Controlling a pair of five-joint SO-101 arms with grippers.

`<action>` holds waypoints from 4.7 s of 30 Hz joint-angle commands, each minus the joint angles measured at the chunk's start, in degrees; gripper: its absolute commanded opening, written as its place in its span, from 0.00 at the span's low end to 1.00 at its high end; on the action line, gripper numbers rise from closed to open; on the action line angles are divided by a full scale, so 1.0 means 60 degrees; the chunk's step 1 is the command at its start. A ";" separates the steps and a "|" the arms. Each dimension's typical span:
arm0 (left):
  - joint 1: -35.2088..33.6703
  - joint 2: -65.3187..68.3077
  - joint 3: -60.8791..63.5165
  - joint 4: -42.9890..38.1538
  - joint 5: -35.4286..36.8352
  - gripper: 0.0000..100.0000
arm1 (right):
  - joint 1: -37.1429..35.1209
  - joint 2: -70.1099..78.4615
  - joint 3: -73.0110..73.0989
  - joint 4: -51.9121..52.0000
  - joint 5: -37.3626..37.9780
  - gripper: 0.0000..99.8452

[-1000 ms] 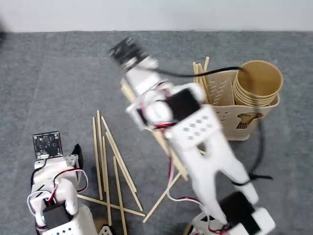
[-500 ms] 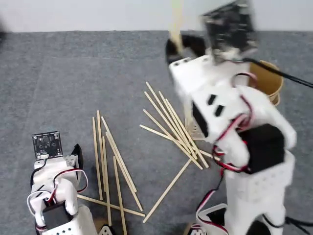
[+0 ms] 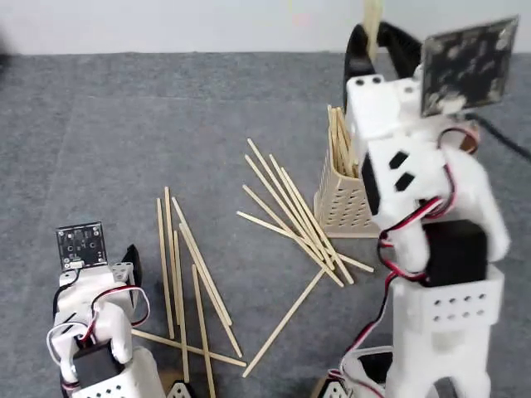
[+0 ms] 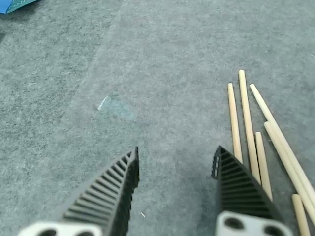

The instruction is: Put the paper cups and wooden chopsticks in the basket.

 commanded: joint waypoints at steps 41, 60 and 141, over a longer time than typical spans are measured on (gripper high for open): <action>0.0000 -0.0147 -0.0066 -0.0234 -0.0103 0.23 | -0.3509 -0.1238 0.3648 0.3846 0.1641 0.16; 0.0000 -0.0147 -0.0051 -0.0234 -0.0103 0.23 | -0.3143 0.7011 0.0894 0.4344 0.1685 0.23; 0.0000 -0.0147 -0.0051 -0.0234 -0.0103 0.23 | -0.4051 0.3905 -0.2183 0.0799 0.0601 0.01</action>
